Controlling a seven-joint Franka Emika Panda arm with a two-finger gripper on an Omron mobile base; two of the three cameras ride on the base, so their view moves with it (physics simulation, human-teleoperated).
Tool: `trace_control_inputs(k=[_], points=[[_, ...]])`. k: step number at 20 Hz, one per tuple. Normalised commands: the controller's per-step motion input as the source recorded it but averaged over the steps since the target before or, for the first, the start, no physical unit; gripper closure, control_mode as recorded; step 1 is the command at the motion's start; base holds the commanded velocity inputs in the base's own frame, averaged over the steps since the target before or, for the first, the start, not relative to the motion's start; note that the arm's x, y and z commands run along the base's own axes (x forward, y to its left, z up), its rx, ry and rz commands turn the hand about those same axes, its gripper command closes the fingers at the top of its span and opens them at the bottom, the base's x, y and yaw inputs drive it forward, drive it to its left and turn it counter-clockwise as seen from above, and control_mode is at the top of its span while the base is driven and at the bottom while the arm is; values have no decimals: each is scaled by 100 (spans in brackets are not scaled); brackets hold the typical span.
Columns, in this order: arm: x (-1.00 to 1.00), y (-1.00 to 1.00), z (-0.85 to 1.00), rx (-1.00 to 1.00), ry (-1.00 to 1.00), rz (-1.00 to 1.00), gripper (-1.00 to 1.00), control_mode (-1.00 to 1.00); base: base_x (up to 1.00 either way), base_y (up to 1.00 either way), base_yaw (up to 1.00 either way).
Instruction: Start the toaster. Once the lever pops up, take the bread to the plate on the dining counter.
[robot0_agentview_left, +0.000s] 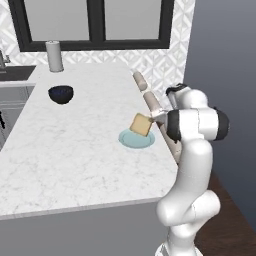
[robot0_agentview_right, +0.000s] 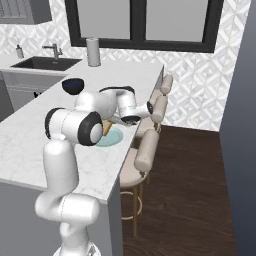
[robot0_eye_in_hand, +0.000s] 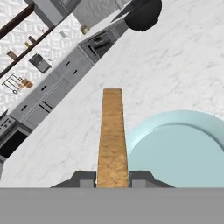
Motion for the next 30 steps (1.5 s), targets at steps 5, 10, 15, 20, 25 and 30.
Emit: trace_control_inputs(k=[5, 10, 15, 20, 25, 30], points=[[0, 21, -30, 0, 0, 5, 100, -100, 0, 0, 0], [0, 29, -17, 0, 0, 4, 100, -100, 0, 0, 0], [-3, 3, -29, 0, 0, 1, 100, -100, 0, 0, 0], [-9, -11, -14, 0, -4, 0, 100, -100, 0, 0, 0], [0, 0, 0, -1, -11, 0, -100, -100, 0, 0, 0], [0, -1, 0, 0, -6, -11, -100, -100, 0, 0, 0]])
